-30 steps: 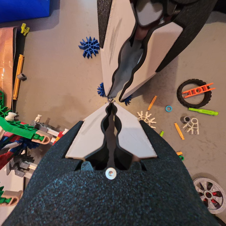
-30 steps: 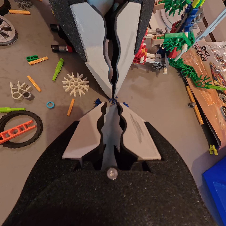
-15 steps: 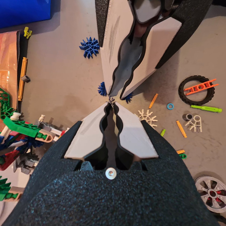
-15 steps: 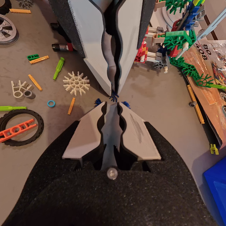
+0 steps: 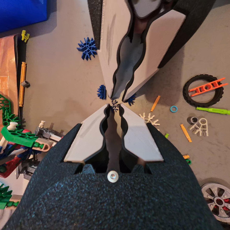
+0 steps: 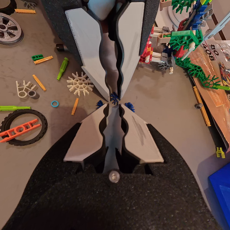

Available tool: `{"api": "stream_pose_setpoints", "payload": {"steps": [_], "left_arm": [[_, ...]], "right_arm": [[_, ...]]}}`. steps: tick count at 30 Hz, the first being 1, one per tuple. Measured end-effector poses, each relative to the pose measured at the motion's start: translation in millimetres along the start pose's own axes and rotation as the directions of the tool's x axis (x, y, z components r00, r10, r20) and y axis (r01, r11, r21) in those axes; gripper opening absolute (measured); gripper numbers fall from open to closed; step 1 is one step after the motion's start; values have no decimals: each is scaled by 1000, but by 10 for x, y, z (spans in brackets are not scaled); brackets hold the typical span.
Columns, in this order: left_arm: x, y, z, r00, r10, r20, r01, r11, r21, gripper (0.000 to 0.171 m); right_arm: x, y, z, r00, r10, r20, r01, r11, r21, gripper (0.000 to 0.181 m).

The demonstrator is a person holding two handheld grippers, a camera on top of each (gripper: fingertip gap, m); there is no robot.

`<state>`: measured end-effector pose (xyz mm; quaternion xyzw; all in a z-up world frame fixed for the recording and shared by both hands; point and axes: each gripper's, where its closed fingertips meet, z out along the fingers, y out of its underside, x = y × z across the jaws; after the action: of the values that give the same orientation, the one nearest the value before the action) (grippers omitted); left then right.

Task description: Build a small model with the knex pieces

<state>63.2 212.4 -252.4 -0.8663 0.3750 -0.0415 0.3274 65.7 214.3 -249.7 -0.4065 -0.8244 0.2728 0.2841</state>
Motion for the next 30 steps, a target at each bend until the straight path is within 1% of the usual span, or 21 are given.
{"api": "stream_pose_setpoints", "payload": {"steps": [3,9,12,17,20,23,30], "left_arm": [[-9,-6,4,1000,10,9,-10,1000,1,11],[24,-16,-13,999,-30,-40,32,999,28,10],[31,-63,-42,996,-59,-64,63,996,61,0],[52,-5,-1,994,-73,-86,77,996,42,0],[13,-13,-40,996,-69,-65,72,996,44,0],[-16,-4,-85,996,-68,-54,70,997,42,6],[35,33,-33,999,-22,-40,23,1000,3,12]], "right_arm": [[3,-1,1,1000,1,-1,-1,1000,1,16],[10,-12,12,1000,2,-6,-2,1000,5,16],[13,-16,18,1000,0,-9,0,1000,7,16],[15,-16,18,1000,-2,-11,2,1000,6,16],[22,-10,14,1000,-1,-13,1,1000,5,16],[26,-4,10,1000,2,-13,-2,1000,3,16],[28,1,9,1000,10,-10,-10,1000,3,16]]}}
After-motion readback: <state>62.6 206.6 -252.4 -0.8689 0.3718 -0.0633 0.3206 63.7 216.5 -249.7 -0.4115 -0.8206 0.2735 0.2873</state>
